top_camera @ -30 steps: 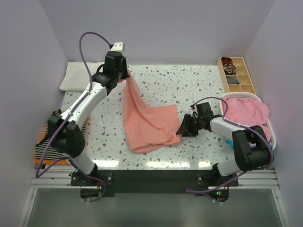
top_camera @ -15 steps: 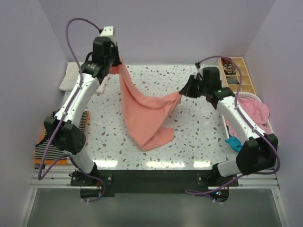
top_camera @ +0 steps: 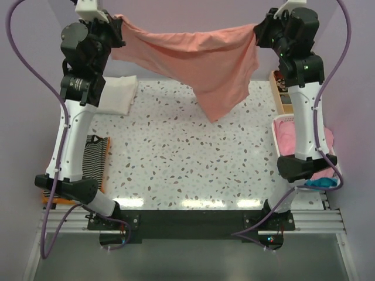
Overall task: Fold and stack the t-shirts
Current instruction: Flatten out the tshirt
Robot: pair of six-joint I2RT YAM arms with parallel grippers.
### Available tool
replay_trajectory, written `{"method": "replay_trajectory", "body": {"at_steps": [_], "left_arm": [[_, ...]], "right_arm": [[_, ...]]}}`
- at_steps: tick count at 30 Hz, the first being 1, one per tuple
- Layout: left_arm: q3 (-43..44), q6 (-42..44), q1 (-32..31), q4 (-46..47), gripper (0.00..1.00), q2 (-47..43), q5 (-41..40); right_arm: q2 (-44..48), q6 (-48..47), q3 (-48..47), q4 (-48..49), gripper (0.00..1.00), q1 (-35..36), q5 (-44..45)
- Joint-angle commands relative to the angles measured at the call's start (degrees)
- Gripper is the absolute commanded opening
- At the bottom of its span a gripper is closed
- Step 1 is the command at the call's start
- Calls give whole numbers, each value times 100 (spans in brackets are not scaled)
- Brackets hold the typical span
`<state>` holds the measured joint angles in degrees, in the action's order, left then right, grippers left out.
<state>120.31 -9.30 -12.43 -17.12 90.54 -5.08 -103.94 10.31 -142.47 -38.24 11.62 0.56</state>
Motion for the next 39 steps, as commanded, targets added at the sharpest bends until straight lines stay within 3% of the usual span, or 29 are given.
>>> {"method": "replay_trajectory", "body": {"at_steps": [1,6,7,14,19,25,26,27,29,31,35,39], "left_arm": [[-1373,130,30,639,0,-404,455],[-3257,-414,30,974,0,-1538,473],[-3869,-510,21,1009,0,-1687,830],[-5850,-1275,21,43,0,-2734,1606],[-6968,-1592,21,-596,0,-3472,2414],[-6776,-1655,12,-1966,0,-3781,2899],[-6671,-1576,12,-2179,0,-3755,2899],[-6444,-1497,12,-2399,6,-3702,2873],[-6310,-1373,12,-2734,40,-3631,2654],[-6195,-1373,12,-2587,100,-3640,2199],[-6353,-1460,21,-1595,100,-3579,1862],[-6380,-1504,21,-390,100,-2921,1415]], "right_arm": [[451,-144,989,78,2,-54,-186],[1873,392,3851,947,1,-45,-1012],[2051,611,4224,1011,0,-45,-1370],[3712,1158,7185,539,0,-2,-2409],[5065,1070,8235,-455,2,34,-2638],[5595,1202,8781,-1483,5,60,-3852],[5691,1176,8711,-1711,22,60,-3818],[5701,1115,8623,-1826,35,51,-3496],[5675,1088,8325,-1959,63,60,-2950],[5631,1193,8219,-1767,68,60,-1909],[5272,1535,8262,-767,74,51,-33],[3668,1685,8201,79,74,25,489]]}}
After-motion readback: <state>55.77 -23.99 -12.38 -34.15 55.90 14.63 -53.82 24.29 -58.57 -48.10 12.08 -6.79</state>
